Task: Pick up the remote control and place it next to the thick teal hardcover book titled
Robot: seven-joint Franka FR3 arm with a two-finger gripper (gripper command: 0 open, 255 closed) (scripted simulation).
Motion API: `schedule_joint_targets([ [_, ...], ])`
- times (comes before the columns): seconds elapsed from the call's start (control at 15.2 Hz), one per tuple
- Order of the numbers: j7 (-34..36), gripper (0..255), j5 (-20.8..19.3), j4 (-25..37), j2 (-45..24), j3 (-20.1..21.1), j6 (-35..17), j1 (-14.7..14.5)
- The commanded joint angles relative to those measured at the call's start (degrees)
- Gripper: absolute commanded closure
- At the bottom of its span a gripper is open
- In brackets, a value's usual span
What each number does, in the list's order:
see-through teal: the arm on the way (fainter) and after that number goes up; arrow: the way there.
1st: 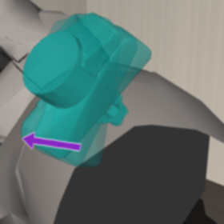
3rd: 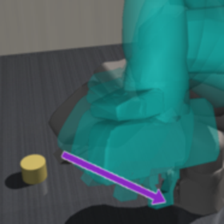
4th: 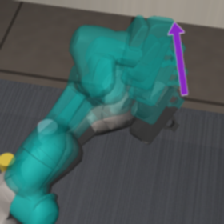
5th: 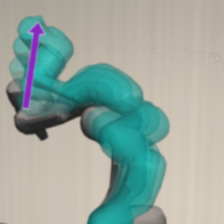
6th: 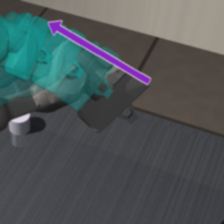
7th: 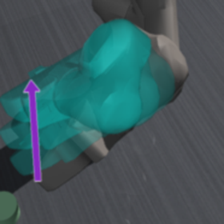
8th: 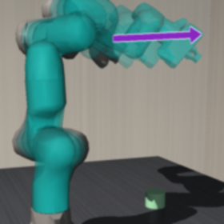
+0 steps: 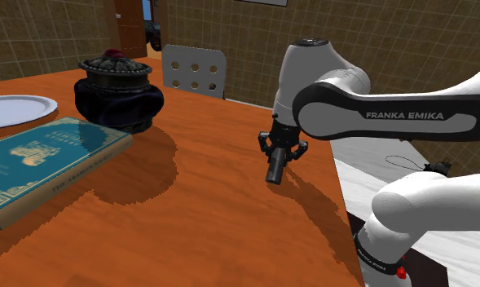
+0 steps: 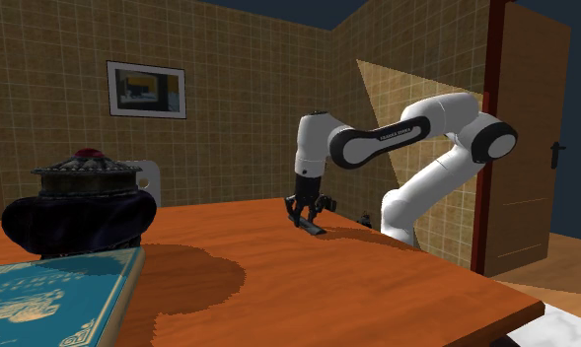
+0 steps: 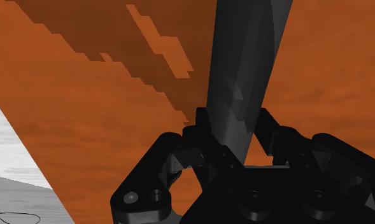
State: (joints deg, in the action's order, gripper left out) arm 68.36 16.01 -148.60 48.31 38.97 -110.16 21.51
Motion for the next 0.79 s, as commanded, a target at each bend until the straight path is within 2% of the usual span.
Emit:
schedule_joint_targets([
  [0.0, -0.02, 255, 0.06, -0.5, -0.05, 0.11, 0.79, -0.1],
  [0.26, -0.05, 255, -0.05, -0.33, -0.25, 0.09, 0.75, 0.03],
  [0.73, -0.75, 255, -1.63, 4.31, 0.45, -2.18, 6.07, 0.53],
])
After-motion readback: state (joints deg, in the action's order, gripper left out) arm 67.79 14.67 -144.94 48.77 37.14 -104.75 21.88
